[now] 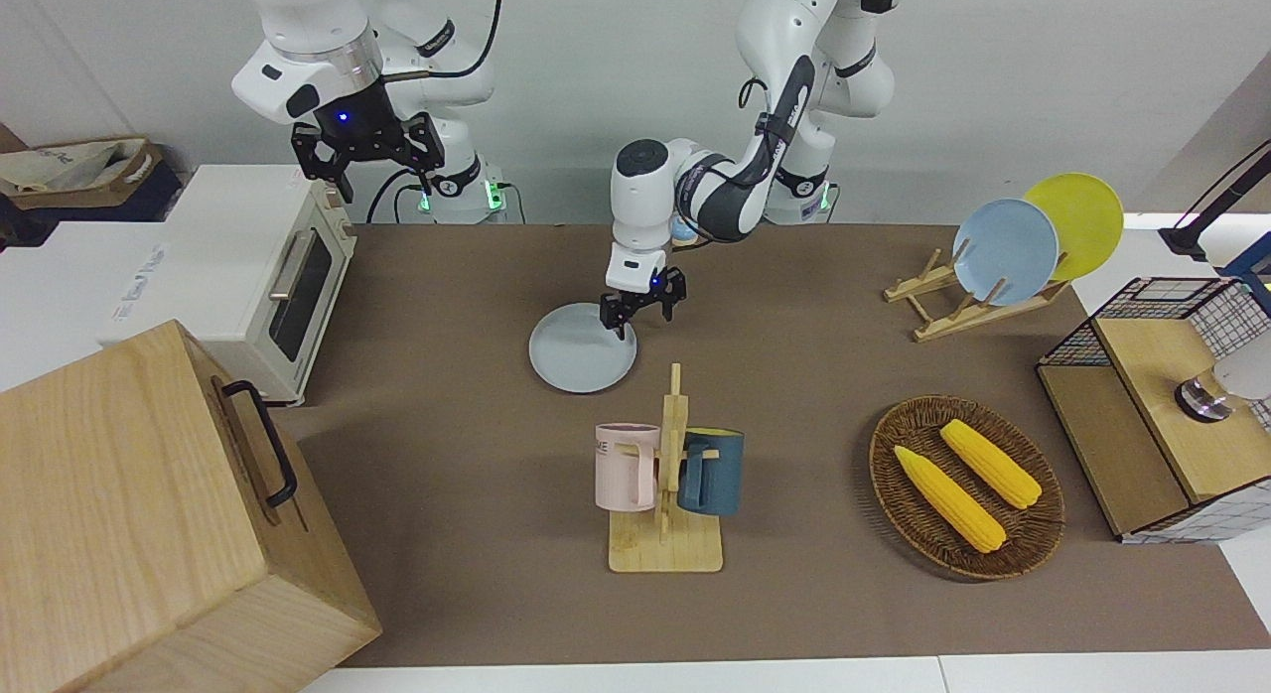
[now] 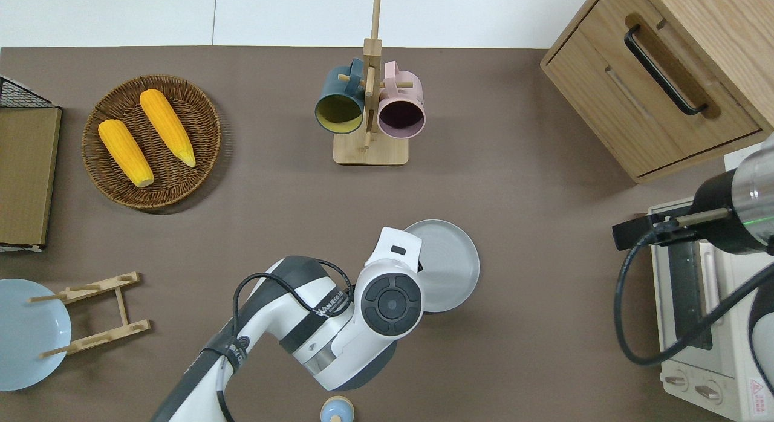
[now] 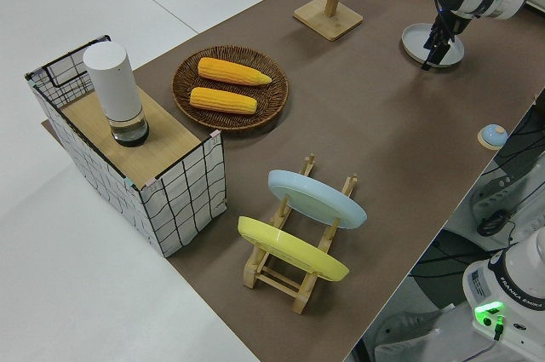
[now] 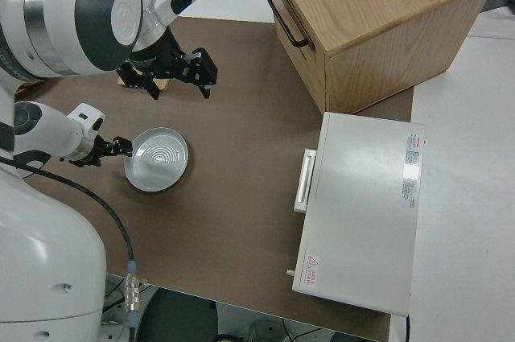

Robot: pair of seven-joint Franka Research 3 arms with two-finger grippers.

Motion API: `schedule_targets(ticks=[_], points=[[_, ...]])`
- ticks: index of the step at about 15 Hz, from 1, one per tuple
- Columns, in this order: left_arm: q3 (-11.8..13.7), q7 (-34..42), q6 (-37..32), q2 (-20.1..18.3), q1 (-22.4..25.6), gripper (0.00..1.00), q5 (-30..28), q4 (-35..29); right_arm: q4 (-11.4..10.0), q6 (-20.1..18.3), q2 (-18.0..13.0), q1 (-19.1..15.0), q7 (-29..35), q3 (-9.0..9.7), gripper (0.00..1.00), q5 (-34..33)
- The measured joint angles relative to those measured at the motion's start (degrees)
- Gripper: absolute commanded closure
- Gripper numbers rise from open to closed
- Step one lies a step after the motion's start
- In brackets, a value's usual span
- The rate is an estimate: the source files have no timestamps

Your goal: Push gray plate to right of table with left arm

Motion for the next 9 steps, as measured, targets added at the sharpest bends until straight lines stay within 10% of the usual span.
schedule_targets(ticks=[9], points=[[0.4,27.2,-21.4,-14.4,10.8,0.00,-9.5,3.5,0.0,0.0,0.0,0.0,0.0,0.00,0.017,0.0]])
